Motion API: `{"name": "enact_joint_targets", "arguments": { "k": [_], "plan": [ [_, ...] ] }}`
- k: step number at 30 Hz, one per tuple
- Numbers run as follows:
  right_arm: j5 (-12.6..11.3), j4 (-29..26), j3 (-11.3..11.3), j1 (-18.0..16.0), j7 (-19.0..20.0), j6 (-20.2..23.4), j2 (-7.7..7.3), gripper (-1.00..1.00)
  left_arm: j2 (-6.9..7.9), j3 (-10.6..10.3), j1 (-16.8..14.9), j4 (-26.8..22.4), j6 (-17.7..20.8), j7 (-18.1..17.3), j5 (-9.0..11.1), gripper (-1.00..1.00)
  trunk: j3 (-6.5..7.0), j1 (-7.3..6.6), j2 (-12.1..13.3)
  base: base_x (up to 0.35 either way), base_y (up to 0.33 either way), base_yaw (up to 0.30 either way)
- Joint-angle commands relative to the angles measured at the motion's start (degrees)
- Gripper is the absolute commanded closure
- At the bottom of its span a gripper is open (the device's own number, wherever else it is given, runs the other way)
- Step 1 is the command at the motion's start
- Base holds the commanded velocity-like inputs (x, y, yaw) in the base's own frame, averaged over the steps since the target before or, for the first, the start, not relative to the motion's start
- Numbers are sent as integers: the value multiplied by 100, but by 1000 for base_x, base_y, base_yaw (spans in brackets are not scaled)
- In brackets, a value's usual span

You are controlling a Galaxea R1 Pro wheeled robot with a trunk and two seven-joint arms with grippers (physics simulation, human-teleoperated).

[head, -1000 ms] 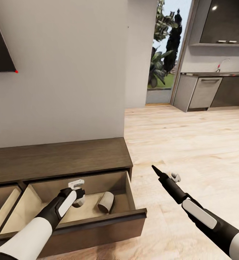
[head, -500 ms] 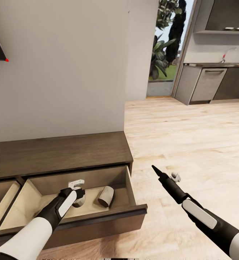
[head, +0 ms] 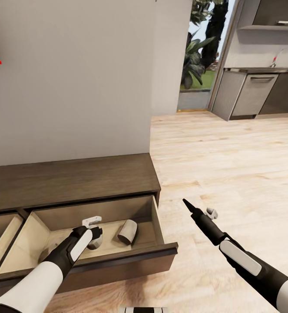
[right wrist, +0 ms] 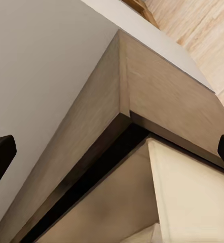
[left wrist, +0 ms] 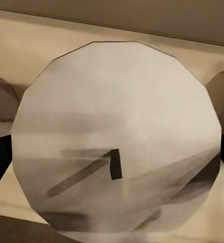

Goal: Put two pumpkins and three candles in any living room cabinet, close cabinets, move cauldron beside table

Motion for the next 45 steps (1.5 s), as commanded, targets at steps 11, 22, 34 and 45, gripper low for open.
{"name": "enact_joint_targets", "arguments": {
  "k": [11, 22, 34, 45],
  "plan": [
    [-60, 1, 38, -10, 10, -43, -7, -100, 9, -34, -4, -11, 9, 75, 59, -100, -94, 9, -8, 0, 0, 0],
    [-60, 1, 38, -10, -9, -44, -7, -100, 14, -10, -4, -26, 13, 102, 65, -100, -5, -1, -2, 0, 0, 0],
    [-60, 1, 38, -10, -26, -44, -7, -100, 41, 43, -4, -90, 86, 130, 138, -100, 261, -32, 14, 0, 0, 0],
    [-53, -7, 45, -10, 9, -47, 1, -100, 51, 54, -4, -116, 97, 128, 163, -100, 504, -60, 28, -29, 0, 0]
  ]
}}
